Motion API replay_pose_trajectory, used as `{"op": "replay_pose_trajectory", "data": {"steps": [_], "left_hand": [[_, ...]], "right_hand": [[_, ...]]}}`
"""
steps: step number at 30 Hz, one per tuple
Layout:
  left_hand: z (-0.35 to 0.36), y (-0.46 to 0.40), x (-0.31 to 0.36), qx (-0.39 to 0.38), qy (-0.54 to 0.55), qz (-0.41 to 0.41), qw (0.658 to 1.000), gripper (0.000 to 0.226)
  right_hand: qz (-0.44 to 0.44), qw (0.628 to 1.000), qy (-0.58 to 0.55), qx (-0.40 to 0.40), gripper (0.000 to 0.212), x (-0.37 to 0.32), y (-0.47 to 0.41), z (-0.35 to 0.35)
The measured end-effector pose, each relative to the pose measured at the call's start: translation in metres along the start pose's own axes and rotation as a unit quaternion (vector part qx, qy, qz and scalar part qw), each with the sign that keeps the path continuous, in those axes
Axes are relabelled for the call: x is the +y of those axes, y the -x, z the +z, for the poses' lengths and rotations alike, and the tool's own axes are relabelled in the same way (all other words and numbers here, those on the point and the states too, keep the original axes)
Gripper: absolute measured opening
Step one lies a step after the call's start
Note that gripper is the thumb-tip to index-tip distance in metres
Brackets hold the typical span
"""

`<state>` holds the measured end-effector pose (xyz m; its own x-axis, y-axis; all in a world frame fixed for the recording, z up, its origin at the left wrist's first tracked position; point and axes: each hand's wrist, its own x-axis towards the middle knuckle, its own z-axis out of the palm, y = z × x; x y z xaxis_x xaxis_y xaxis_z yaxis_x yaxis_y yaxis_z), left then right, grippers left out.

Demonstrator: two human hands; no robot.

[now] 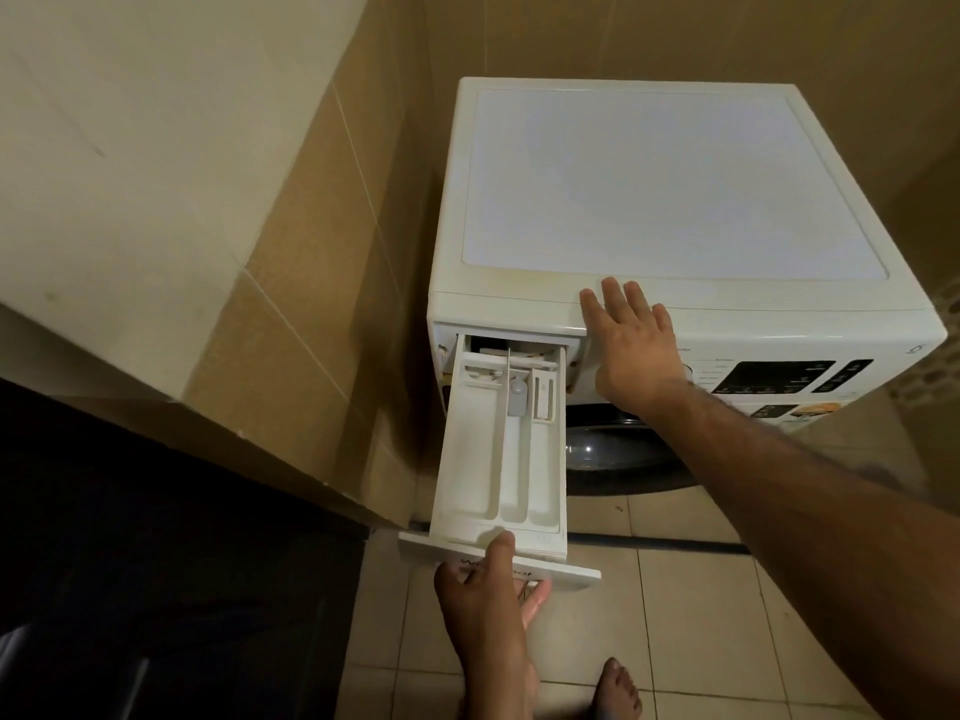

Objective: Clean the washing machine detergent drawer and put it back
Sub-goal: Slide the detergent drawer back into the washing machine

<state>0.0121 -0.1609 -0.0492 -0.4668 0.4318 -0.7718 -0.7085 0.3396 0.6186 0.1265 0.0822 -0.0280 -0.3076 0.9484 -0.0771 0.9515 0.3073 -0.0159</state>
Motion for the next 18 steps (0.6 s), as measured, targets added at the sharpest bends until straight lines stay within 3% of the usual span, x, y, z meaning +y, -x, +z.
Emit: {"op": "replay_pose_trajectory", "data": {"steps": [11,18], "left_hand": [[0.007,-0.003,0.001,-0.019,0.048,-0.049,0.997,0.040],[0.021,-0.004,0.007,-0.058,0.051,-0.017,0.997,0.046]], "right_hand": [[0.000,1.000,-0.005,0.008,0.097,0.000,0.001,0.001],[0.005,1.000,-0.001,0.010,0.091,-0.003,0.004,0.000]]}}
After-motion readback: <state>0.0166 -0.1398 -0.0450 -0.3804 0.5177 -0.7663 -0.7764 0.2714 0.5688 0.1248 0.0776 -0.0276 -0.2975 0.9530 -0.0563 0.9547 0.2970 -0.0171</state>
